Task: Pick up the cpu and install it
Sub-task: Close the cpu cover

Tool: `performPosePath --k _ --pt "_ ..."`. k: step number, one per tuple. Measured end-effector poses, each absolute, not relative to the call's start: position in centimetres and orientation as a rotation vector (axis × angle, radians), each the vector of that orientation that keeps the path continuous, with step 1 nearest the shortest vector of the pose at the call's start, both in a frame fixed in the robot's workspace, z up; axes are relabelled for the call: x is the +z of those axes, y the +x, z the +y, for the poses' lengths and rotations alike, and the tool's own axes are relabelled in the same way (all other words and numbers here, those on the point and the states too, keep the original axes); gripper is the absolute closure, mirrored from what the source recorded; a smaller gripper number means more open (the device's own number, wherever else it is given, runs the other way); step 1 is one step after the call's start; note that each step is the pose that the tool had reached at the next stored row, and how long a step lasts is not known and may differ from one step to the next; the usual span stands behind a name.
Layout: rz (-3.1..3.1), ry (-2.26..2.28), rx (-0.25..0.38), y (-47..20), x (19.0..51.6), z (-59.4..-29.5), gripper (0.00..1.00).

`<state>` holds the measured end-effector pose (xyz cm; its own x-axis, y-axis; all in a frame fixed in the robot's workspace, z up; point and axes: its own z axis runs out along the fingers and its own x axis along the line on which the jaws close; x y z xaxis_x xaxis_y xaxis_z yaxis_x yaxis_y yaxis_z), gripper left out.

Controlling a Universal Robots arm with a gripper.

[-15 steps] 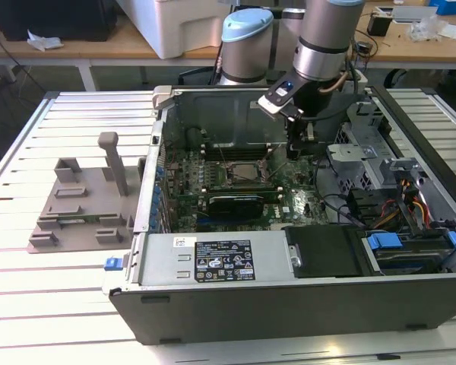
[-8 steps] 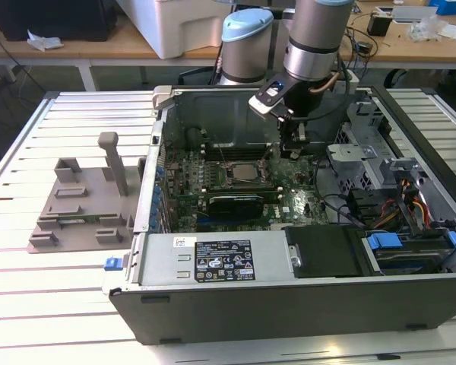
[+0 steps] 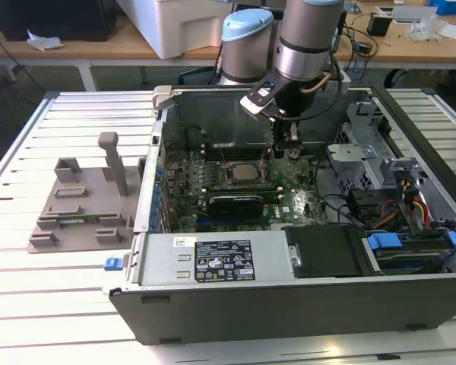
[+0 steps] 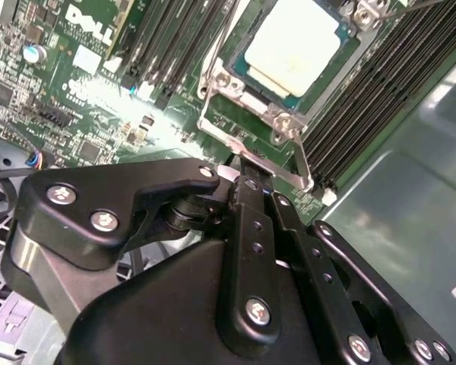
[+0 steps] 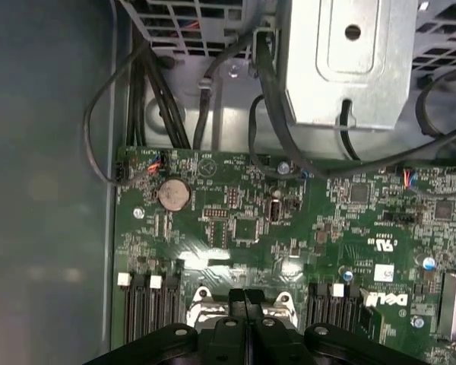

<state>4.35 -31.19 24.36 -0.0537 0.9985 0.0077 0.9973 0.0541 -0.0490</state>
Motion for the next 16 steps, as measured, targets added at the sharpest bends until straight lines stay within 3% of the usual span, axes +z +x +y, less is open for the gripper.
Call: performPosePath --k 16 --pt "-2.252 -2.134 0.046 0.9 24.3 -31.2 0.89"
